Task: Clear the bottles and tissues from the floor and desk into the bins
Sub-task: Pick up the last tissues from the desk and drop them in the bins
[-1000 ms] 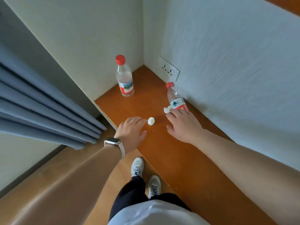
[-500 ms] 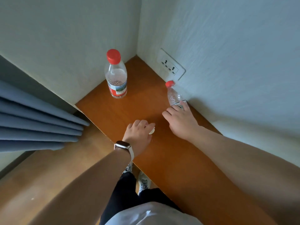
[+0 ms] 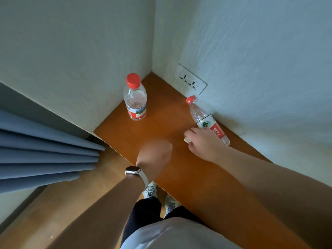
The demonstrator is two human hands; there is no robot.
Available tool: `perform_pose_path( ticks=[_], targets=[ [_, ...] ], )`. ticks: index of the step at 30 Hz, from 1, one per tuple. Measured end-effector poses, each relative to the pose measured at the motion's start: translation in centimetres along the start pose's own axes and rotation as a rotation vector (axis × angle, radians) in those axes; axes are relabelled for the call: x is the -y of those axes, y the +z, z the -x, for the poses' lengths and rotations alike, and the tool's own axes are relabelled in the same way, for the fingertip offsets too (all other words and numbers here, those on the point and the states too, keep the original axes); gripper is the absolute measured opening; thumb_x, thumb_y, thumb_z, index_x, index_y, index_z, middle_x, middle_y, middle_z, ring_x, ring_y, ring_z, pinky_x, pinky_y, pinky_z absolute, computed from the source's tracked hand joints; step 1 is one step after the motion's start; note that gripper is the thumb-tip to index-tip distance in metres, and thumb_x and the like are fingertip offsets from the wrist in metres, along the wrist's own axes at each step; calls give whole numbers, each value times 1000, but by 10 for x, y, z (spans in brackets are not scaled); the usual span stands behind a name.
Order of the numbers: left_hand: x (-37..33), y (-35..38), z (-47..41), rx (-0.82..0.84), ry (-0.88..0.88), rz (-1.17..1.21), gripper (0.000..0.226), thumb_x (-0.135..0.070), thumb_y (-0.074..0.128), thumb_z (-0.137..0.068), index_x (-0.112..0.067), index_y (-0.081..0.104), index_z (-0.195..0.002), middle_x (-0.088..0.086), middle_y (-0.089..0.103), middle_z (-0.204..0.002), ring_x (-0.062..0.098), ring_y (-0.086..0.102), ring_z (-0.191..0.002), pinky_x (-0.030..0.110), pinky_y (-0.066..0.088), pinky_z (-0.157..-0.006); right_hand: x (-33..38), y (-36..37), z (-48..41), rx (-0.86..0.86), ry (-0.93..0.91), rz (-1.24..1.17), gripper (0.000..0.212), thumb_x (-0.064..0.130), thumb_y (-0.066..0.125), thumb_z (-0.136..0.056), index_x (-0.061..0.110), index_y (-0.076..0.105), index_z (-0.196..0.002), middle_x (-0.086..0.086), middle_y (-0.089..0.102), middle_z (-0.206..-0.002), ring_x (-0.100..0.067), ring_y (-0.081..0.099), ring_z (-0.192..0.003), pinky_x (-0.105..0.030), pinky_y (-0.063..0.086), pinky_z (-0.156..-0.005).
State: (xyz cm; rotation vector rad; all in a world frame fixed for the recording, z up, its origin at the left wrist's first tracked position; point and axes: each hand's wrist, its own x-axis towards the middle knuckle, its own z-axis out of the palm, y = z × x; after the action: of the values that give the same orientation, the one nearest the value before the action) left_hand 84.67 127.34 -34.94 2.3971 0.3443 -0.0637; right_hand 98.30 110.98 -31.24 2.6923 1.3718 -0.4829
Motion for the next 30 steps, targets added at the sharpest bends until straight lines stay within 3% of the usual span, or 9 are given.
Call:
perform_pose_path(
  ticks=[3,6,11,15,18,21,26,30],
  targets=[
    [-3,-11,-1,23,21,21,30,-32,57,-94,-23,62,-122,-7,65,-113,12,59,-103,29,46,-89,12,-17,13,-52,125,-109,12,24,56,-91,22,56,-103,9,59,-92,-9,57,-81,-23,44,-62],
    [-16,-18,-4,37,79,30,30,-31,60,-93,-22,63,-121,-7,66,-111,12,60,-98,33,50,-87,16,-28,32,-108,247,-154,13,26,55,-92,25,54,-105,12,58,-98,-7,53,-85,-19,26,-54],
    [-47,-19,-9,34,196,23,30,-31,65,-90,-22,65,-118,-7,67,-105,10,62,-93,29,54,-78,13,-34,70,-168,348,-238,28,30,58,-91,25,54,-118,5,61,-119,-14,58,-104,-28,52,-78],
    [-94,-11,-11,103,300,11,30,-34,62,-91,-25,64,-119,-14,64,-104,3,58,-94,18,46,-79,5,-40,123,-302,451,-287,35,33,64,-88,20,55,-120,1,63,-119,-15,61,-99,-24,53,-75],
    [-133,4,-3,159,415,2,30,-36,60,-92,-25,63,-120,-15,63,-103,1,56,-91,11,40,-76,-4,-39,174,-375,566,-360,21,28,60,-88,23,57,-108,10,60,-100,-7,53,-85,-16,39,-68],
    [-177,25,15,202,547,-32,32,-36,60,-93,-24,62,-122,-11,65,-106,4,57,-88,15,44,-75,-10,-33,234,-432,671,-407,11,23,58,-88,23,56,-98,15,52,-89,-5,47,-77,-16,32,-63],
    [-250,66,63,257,718,-51,31,-34,61,-92,-23,64,-121,-11,66,-109,3,57,-92,18,49,-77,-15,-9,341,-513,881,-474,11,25,59,-86,25,56,-96,14,51,-87,-7,47,-75,-23,44,-65],
    [-304,104,118,325,810,-75,28,-35,59,-92,-25,65,-118,-15,64,-105,-1,55,-91,9,42,-75,-11,14,433,-586,1021,-511,15,28,61,-87,25,57,-101,11,58,-95,-9,53,-80,-28,53,-72]
  ],
)
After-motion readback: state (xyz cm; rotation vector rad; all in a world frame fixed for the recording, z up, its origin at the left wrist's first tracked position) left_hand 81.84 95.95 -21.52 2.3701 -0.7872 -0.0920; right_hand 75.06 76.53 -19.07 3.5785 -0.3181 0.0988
